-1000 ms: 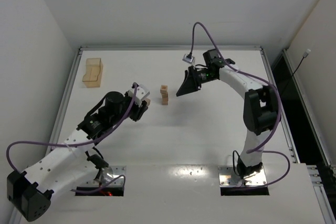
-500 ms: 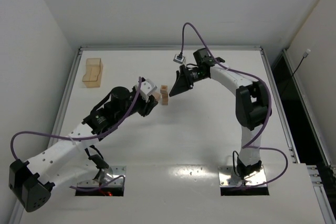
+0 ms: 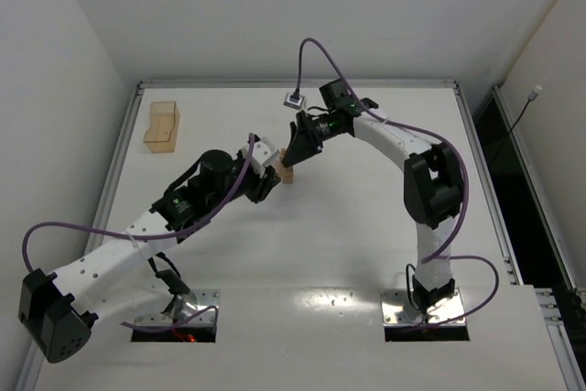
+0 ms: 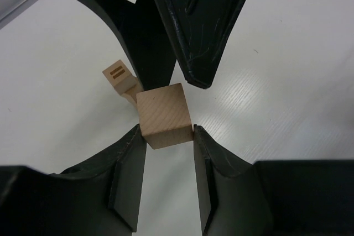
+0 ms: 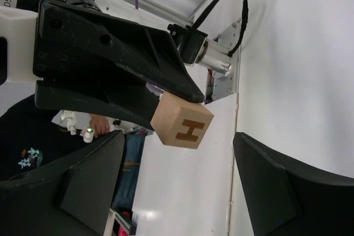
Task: Build the wood block tower
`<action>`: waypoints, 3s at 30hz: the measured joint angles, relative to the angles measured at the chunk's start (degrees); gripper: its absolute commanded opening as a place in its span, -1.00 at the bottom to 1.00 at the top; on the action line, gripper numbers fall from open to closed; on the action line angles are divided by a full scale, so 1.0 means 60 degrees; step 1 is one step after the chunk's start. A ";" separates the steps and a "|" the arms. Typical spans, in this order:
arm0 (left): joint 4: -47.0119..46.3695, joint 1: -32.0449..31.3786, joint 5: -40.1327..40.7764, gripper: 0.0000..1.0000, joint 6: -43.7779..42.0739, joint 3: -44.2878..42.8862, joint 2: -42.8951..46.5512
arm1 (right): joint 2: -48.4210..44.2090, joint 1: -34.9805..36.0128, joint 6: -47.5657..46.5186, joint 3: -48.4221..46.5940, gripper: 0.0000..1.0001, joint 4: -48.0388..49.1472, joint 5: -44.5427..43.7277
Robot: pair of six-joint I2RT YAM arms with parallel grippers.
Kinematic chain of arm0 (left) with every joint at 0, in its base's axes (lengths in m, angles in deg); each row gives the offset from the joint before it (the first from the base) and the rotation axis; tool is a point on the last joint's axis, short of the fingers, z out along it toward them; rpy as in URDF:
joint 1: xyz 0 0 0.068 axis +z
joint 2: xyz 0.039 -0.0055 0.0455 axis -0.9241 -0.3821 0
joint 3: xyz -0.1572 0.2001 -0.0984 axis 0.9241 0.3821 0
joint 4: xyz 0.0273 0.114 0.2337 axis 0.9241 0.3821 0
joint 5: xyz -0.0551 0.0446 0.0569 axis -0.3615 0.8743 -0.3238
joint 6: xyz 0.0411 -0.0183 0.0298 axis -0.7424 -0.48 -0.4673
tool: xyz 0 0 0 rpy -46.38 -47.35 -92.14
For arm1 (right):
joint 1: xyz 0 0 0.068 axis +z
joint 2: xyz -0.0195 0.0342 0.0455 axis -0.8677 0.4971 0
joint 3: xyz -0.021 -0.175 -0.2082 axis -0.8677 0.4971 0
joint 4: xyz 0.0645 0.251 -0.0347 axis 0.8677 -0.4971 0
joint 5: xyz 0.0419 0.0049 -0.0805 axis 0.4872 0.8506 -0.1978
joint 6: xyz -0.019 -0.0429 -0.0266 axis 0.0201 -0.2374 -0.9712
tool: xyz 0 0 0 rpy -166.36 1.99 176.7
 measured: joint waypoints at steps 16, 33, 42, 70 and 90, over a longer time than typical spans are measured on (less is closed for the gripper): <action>-0.0076 -0.0004 0.0113 -1.00 -0.0255 -0.0040 0.0007 | 0.0138 0.0448 0.1056 -0.0004 -0.32 0.0812 -0.0022; -0.0066 -0.0007 0.0219 -0.37 -0.0517 -0.0036 0.0007 | 0.0138 0.0426 0.1541 0.0004 -1.00 0.1213 -0.0076; 0.0160 -0.0011 0.0521 0.96 -0.0393 -0.0029 0.0160 | 0.0120 0.0233 0.1592 0.0284 -1.00 0.1687 0.0007; 0.2419 0.2339 0.2659 0.99 0.0270 -0.0765 0.0175 | -0.1005 0.0710 -0.2353 -0.1945 -1.00 -0.2524 -1.0808; 0.3038 0.4513 0.3075 0.99 0.0415 -0.1843 -0.0794 | 0.0291 0.2288 -0.3206 -0.3271 -1.00 -0.2801 -1.3890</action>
